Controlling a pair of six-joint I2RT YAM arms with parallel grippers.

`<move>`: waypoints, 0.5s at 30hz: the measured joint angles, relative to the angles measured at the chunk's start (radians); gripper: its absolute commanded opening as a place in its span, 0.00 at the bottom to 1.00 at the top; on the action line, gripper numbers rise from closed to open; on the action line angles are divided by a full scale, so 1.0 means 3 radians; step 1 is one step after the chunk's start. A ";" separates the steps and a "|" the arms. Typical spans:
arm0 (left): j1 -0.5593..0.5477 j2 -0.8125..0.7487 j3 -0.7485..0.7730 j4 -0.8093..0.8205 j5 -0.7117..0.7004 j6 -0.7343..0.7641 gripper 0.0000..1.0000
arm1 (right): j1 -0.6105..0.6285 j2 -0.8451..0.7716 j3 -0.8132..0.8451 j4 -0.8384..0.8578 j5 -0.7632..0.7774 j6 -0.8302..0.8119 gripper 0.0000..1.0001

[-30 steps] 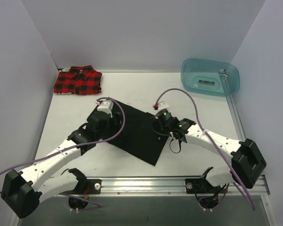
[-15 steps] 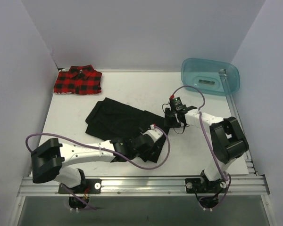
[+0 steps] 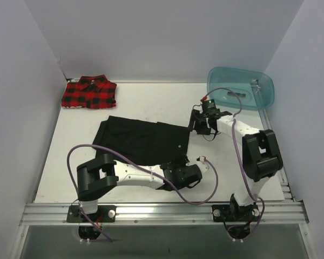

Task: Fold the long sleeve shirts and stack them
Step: Fold the shirt

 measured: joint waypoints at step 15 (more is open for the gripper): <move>-0.0014 0.0390 0.0277 -0.0009 -0.0067 0.0069 0.69 | -0.0867 -0.1822 -0.1195 -0.0378 -0.0212 0.0671 0.85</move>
